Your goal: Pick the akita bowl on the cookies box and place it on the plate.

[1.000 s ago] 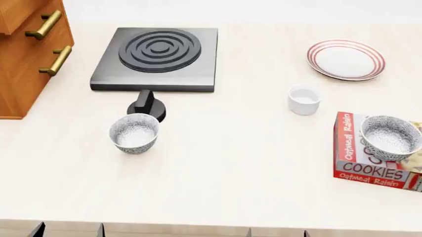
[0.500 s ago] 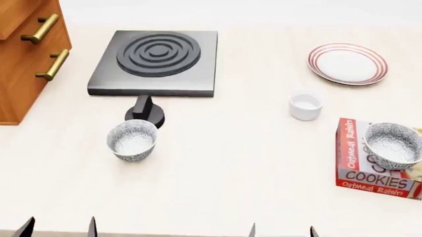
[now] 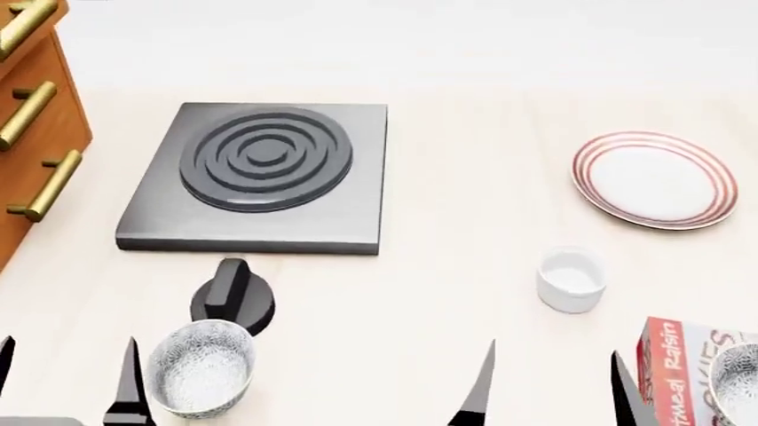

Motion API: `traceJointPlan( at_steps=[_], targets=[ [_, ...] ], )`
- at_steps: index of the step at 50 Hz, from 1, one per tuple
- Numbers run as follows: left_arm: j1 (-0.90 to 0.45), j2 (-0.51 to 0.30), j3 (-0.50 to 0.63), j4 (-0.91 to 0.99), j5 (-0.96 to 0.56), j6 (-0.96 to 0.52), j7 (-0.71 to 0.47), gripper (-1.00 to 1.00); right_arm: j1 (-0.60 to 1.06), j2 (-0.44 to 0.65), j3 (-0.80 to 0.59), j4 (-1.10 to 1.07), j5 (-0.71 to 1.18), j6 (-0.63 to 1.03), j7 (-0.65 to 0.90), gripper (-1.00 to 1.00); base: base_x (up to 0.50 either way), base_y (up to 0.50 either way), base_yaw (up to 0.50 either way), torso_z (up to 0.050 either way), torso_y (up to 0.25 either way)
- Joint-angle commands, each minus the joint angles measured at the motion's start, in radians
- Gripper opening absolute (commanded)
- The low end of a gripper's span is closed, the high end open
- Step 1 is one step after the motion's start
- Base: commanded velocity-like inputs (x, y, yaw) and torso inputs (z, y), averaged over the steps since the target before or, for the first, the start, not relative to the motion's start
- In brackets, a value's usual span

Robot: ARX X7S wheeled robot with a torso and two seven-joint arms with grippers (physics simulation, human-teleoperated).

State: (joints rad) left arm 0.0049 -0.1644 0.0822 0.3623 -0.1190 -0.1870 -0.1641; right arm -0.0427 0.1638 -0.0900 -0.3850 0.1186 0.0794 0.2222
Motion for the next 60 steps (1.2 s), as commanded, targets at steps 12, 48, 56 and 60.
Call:
traceJointPlan(
  at_steps=[12, 48, 56, 60],
  targets=[
    [0.014, -0.005, -0.017, 0.087, -0.011, -0.032, 0.017, 1.0, -0.024, 0.013, 0.025, -0.118, -0.012, 0.015, -0.003, 1.0, 0.5, 0.0, 0.0, 0.0, 0.0],
    [0.015, -0.028, -0.001, 0.086, -0.029, -0.024, -0.008, 1.0, -0.036, 0.04, 0.02, -0.142, 0.036, -0.002, 0.01, 1.0, 0.16, -0.2, 0.0, 0.0, 0.0],
    [0.016, -0.034, 0.002, 0.089, -0.032, -0.025, -0.013, 1.0, -0.04, 0.05, 0.017, -0.156, 0.036, -0.004, 0.015, 1.0, -0.17, -0.5, 0.0, 0.0, 0.0],
    [0.015, -0.036, 0.004, 0.088, -0.034, -0.025, -0.015, 1.0, -0.041, 0.053, 0.015, -0.159, 0.039, -0.006, 0.015, 1.0, -0.14, -0.5, 0.0, 0.0, 0.0]
  ],
)
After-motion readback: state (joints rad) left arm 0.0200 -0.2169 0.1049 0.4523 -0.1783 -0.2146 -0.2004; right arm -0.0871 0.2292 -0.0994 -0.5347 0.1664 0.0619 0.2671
